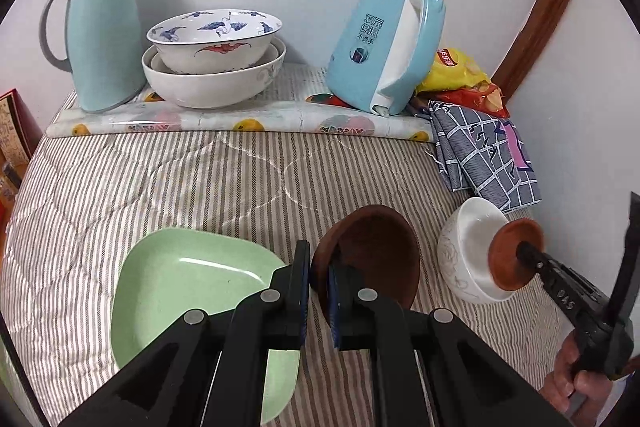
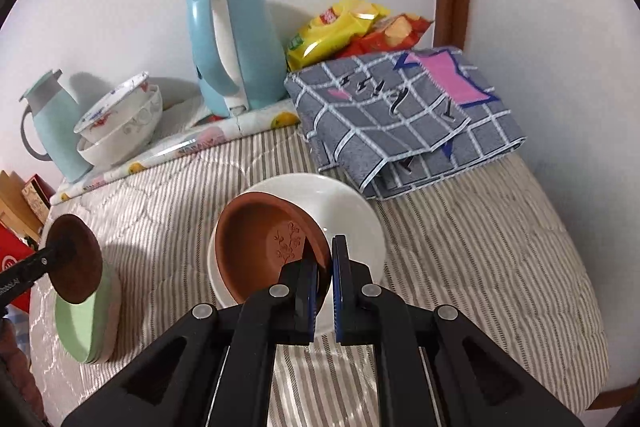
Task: Organize plates and bowls
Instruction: 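Carry the brown bowl in the right gripper over the white bowl while the left holds its bowl, then lower the brown bowl into the white bowl and open the right gripper, then carry the left gripper's brown bowl into the white bowl onto the other brown bowl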
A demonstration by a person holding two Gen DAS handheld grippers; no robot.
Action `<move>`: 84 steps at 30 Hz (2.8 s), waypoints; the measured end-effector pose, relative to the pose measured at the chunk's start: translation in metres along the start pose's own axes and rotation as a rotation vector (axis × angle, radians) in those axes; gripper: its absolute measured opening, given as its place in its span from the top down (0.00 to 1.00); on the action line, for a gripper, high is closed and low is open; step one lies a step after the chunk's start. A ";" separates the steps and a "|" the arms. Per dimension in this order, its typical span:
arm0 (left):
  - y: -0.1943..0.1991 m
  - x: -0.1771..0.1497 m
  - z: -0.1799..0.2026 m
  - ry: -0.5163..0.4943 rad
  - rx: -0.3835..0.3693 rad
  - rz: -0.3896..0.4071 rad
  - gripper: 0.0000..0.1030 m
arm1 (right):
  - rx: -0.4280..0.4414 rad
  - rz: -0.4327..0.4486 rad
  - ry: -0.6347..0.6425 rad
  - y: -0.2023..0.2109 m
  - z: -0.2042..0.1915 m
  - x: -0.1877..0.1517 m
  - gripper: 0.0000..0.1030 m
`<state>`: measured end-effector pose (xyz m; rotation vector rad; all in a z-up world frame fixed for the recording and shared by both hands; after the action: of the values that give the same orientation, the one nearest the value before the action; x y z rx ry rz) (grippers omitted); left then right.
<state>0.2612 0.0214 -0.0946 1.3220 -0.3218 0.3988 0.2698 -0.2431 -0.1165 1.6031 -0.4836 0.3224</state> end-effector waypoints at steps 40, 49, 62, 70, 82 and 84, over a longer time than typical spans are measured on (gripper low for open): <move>-0.039 0.009 -0.002 -0.020 -0.035 -0.055 0.92 | -0.173 -0.170 0.137 -0.069 -0.013 0.012 0.85; -0.033 0.007 -0.007 -0.010 -0.033 -0.049 0.92 | -0.179 -0.168 0.188 -0.067 -0.019 0.008 0.69; -0.007 -0.002 0.000 -0.012 -0.044 -0.023 0.92 | -0.106 -0.035 0.110 -0.010 -0.009 0.009 0.55; 0.016 -0.011 0.025 -0.029 -0.043 0.005 0.92 | -0.079 0.037 0.035 0.044 0.021 -0.010 0.54; 0.030 -0.035 0.065 -0.035 -0.049 0.009 0.92 | -0.083 0.076 -0.005 0.090 0.069 -0.055 0.52; 0.031 -0.038 0.069 -0.037 -0.050 0.013 0.92 | -0.086 0.073 -0.015 0.093 0.076 -0.061 0.52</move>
<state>0.2133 -0.0432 -0.0694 1.2804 -0.3687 0.3754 0.1651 -0.3159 -0.0722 1.5081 -0.5617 0.3408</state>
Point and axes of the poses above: each gripper's, at about its wrist camera, not at the fingertips, and y roughly against the way its jaws point, z to its right, x to its top, the point moved 3 cm from there along -y, roughly the way its jaws point, and after that the axes turned 8 degrees about -z, right-handed, at the moved point
